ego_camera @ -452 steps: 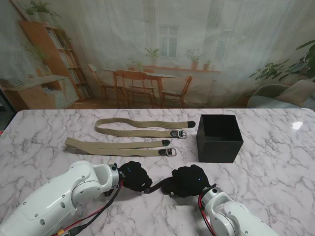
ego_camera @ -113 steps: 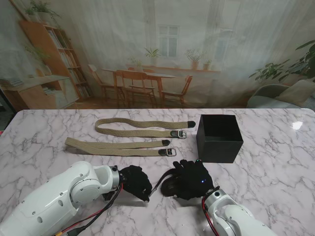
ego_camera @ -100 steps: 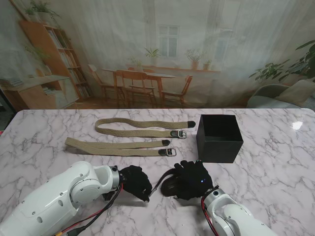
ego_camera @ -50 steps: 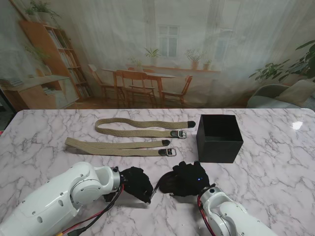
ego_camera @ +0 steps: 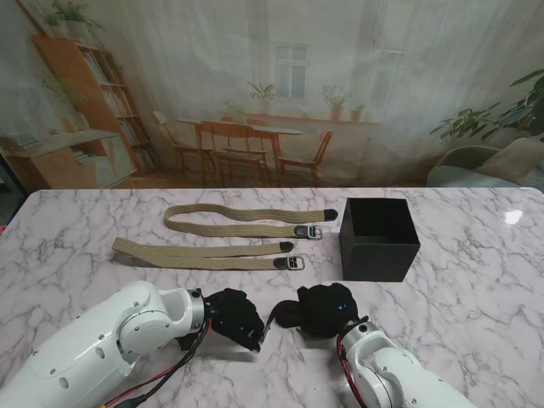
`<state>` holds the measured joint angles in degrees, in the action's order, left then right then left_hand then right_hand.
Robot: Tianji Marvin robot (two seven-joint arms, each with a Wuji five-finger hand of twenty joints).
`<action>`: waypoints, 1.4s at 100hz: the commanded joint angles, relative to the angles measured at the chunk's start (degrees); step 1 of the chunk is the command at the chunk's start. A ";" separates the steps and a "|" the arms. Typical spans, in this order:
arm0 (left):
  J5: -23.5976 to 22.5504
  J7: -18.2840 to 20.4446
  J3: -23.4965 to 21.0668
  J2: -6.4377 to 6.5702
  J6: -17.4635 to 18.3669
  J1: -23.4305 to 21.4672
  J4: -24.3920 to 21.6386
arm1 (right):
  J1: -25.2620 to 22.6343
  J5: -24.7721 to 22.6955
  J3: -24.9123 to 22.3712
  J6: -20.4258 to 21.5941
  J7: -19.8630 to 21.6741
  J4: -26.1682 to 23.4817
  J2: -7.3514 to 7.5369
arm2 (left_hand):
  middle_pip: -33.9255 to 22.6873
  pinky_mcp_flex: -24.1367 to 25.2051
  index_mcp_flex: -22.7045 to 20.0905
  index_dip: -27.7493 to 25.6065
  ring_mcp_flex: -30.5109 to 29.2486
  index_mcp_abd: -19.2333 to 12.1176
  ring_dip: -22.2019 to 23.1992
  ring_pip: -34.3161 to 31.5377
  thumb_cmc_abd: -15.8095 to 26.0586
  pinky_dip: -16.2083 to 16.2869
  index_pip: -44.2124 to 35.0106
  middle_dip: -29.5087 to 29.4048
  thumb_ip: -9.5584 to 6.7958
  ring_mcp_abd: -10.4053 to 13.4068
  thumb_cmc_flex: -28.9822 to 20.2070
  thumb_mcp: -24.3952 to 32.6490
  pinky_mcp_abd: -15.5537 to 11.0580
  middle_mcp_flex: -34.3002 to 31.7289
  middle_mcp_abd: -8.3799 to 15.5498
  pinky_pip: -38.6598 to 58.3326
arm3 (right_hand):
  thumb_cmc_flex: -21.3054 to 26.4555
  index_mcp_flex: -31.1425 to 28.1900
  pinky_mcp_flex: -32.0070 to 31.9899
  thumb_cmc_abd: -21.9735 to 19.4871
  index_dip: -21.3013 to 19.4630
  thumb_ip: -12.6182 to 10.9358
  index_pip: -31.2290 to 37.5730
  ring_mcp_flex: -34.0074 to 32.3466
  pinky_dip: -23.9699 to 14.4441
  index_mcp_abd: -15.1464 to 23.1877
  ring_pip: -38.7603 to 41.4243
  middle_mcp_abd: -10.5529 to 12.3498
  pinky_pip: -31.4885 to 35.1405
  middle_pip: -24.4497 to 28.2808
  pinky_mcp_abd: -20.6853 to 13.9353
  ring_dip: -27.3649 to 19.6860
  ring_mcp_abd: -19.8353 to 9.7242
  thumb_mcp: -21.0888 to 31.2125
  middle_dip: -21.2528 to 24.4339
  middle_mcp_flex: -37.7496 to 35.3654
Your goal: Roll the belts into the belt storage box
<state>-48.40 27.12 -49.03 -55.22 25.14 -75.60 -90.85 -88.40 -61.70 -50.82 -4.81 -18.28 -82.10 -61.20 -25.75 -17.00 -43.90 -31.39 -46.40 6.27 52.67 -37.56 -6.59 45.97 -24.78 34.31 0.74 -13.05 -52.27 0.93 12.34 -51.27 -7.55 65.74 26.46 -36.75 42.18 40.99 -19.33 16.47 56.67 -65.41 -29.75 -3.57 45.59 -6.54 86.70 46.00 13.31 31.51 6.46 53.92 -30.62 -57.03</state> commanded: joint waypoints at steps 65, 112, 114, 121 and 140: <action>-16.18 -13.44 -24.70 -2.09 4.31 -16.53 -11.17 | -7.80 -4.33 -8.50 3.64 -5.99 -8.66 -0.22 | 1.74 0.50 -1.28 0.14 0.22 -0.27 -1.83 1.99 3.01 0.34 0.14 -1.89 -0.34 -1.38 0.60 -1.44 0.56 1.04 -0.18 -0.91 | 14.76 -12.37 10.67 2.88 0.33 -1.42 9.57 -10.04 3.79 12.55 15.04 -0.82 4.20 5.16 -1.89 5.92 -5.45 12.79 -3.29 -10.03; -25.27 -25.80 -32.07 -2.75 -3.17 -19.38 -8.02 | -11.70 -12.66 -22.37 8.77 -11.59 -17.32 0.40 | 12.65 8.50 1.45 -2.40 9.57 -2.95 -15.99 18.40 3.59 -11.22 1.83 -10.31 -0.18 -0.41 1.03 -1.72 4.66 12.16 -0.16 -19.61 | 15.09 -11.83 9.90 1.72 -0.61 -1.31 9.19 -9.84 4.32 13.15 13.53 -0.40 3.48 4.91 -1.75 5.44 -5.46 11.99 -3.71 -9.22; -25.22 -26.11 -32.06 -2.78 -3.55 -19.33 -7.81 | -11.52 -13.04 -22.84 8.86 -11.67 -17.41 0.45 | 13.30 8.83 1.81 -2.41 10.37 -3.04 -16.60 19.07 3.66 -11.51 2.04 -10.80 -0.18 -0.50 1.05 -1.74 4.73 13.22 -0.24 -20.11 | 15.07 -11.80 9.85 1.66 -0.63 -1.31 9.16 -9.84 4.34 13.17 13.45 -0.37 3.43 4.86 -1.77 5.42 -5.47 11.93 -3.70 -9.14; -25.49 -27.28 -32.04 -2.86 -4.65 -19.19 -7.21 | -10.65 -14.36 -24.48 9.10 -11.74 -17.42 0.67 | 14.24 9.58 2.33 -2.46 11.67 -3.19 -17.96 20.16 3.78 -12.25 2.51 -11.79 -0.20 -0.52 1.14 -1.76 4.92 14.75 -0.31 -21.40 | 15.07 -11.61 9.60 1.45 -0.94 -1.36 9.09 -9.86 4.45 13.62 12.93 -0.05 3.15 4.74 -1.94 5.30 -5.63 11.64 -3.82 -9.03; -25.72 -28.81 -31.74 -2.99 -6.75 -19.10 -6.24 | -7.80 -17.11 -29.15 9.58 -11.79 -16.33 1.21 | 14.55 10.62 2.75 -2.82 12.42 -3.45 -18.67 20.38 3.81 -12.64 2.75 -12.28 -0.22 0.02 1.26 -1.74 5.09 15.37 -0.37 -22.56 | 15.15 -11.19 8.94 0.86 -1.52 -1.45 8.97 -9.76 4.65 14.65 11.44 0.68 2.34 4.29 -2.37 5.05 -5.86 11.06 -4.08 -8.54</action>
<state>-74.21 -2.42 -81.00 -58.02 19.04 -94.80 -97.52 -98.08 -78.65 -78.00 4.84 -29.83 -98.56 -60.86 -12.10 -7.75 -42.24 -33.56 -36.01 3.71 34.63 -18.50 -4.55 33.83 -22.71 22.88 0.74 -13.13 -52.12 0.26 15.11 -38.42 -7.46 44.73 27.60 -43.62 50.91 46.43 -17.20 17.69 57.45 -71.84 -25.94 -3.56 52.43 -7.87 88.40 47.13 13.19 34.80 5.87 53.86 -33.31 -64.63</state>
